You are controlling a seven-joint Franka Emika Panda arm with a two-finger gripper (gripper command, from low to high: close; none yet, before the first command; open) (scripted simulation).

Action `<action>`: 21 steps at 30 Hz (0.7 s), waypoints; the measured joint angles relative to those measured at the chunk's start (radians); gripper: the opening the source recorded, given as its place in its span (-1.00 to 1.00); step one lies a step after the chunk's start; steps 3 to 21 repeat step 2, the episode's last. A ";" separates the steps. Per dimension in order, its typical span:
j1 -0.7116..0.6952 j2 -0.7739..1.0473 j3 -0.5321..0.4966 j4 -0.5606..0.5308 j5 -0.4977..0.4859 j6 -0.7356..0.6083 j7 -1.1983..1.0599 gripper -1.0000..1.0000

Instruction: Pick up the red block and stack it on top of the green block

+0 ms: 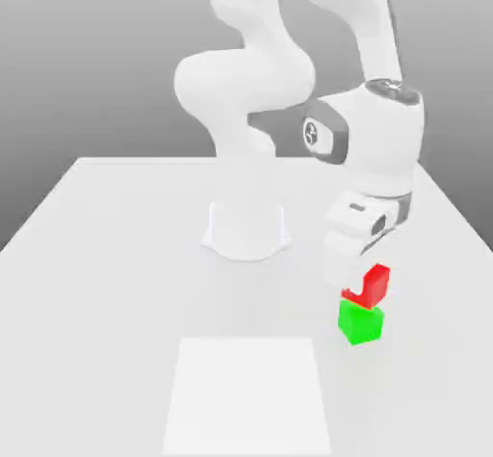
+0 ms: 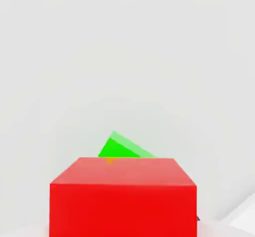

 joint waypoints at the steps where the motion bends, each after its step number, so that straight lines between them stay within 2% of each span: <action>1: -0.003 0.000 0.000 0.000 0.000 0.000 0.000 1.00; 21: -0.005 0.000 0.000 0.000 0.000 0.000 0.000 1.00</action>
